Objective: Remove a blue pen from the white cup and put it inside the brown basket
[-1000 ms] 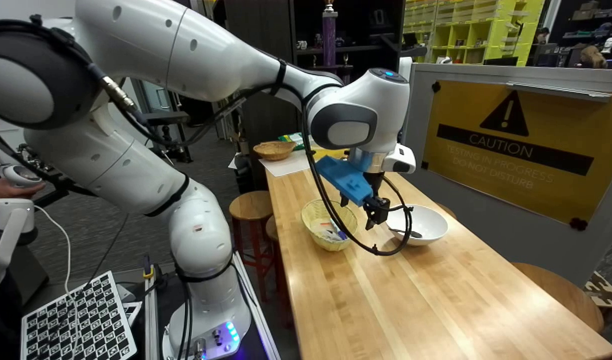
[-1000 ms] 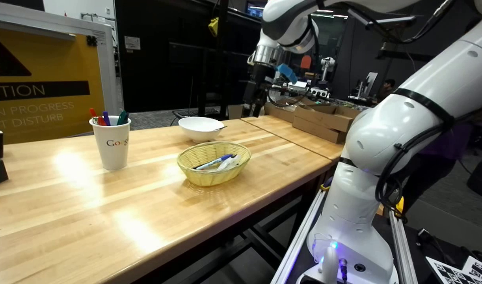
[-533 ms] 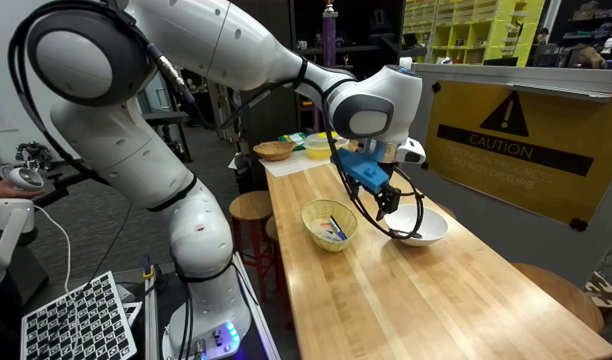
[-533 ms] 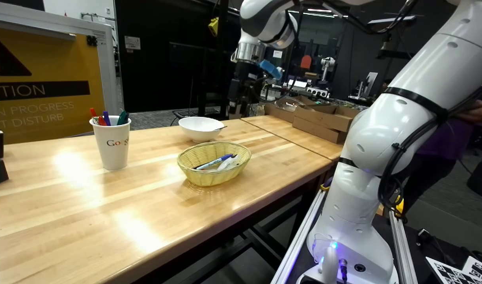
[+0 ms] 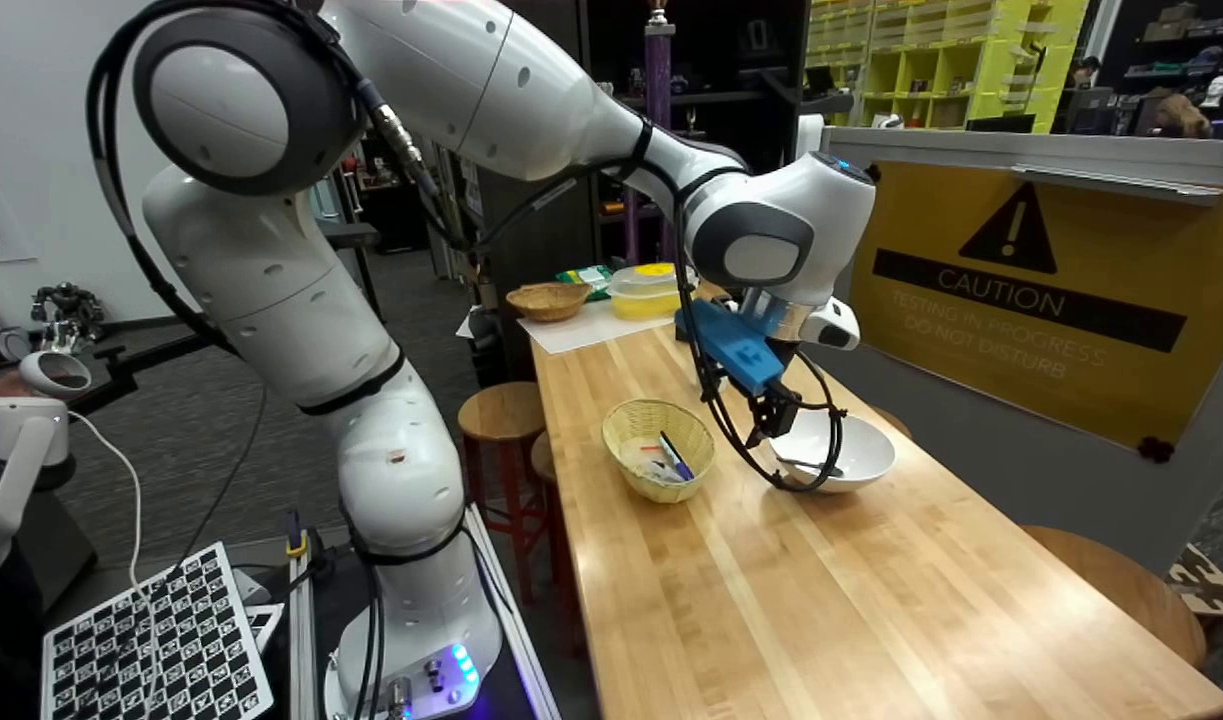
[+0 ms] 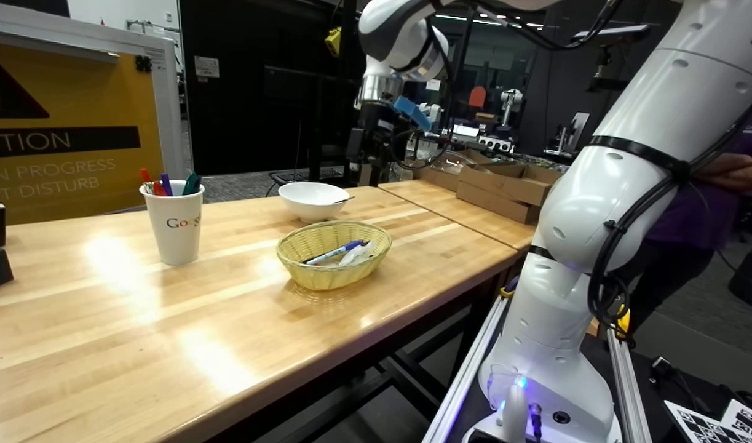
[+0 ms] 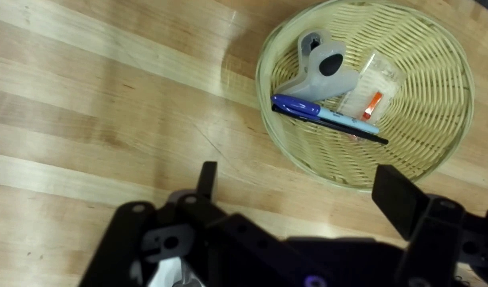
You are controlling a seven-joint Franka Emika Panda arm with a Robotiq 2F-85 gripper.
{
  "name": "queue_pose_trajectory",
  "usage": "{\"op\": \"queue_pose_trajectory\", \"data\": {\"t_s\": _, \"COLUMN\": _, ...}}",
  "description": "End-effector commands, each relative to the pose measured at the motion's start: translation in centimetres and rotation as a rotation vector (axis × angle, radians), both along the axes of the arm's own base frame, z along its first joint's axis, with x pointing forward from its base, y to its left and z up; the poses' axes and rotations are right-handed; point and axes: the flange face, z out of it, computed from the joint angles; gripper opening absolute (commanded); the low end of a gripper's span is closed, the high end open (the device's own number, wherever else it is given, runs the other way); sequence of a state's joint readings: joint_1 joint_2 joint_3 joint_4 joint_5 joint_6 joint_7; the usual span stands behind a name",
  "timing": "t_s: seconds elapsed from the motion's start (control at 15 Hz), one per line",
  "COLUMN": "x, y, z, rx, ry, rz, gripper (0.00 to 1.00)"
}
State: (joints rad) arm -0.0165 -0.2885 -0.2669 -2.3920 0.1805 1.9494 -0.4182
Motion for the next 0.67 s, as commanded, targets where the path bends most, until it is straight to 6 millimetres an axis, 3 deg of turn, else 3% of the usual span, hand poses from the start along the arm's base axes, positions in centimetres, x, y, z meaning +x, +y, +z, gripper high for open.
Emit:
{"op": "queue_pose_trajectory", "data": {"t_s": 0.0, "x": 1.1, "y": -0.3, "z": -0.2, "rx": 0.039, "ry": -0.003, "rz": 0.005, "gripper": 1.00}}
{"op": "queue_pose_trajectory", "data": {"t_s": 0.6, "x": 2.5, "y": -1.0, "z": -1.5, "rx": 0.013, "ry": -0.001, "rz": -0.014, "gripper": 1.00}}
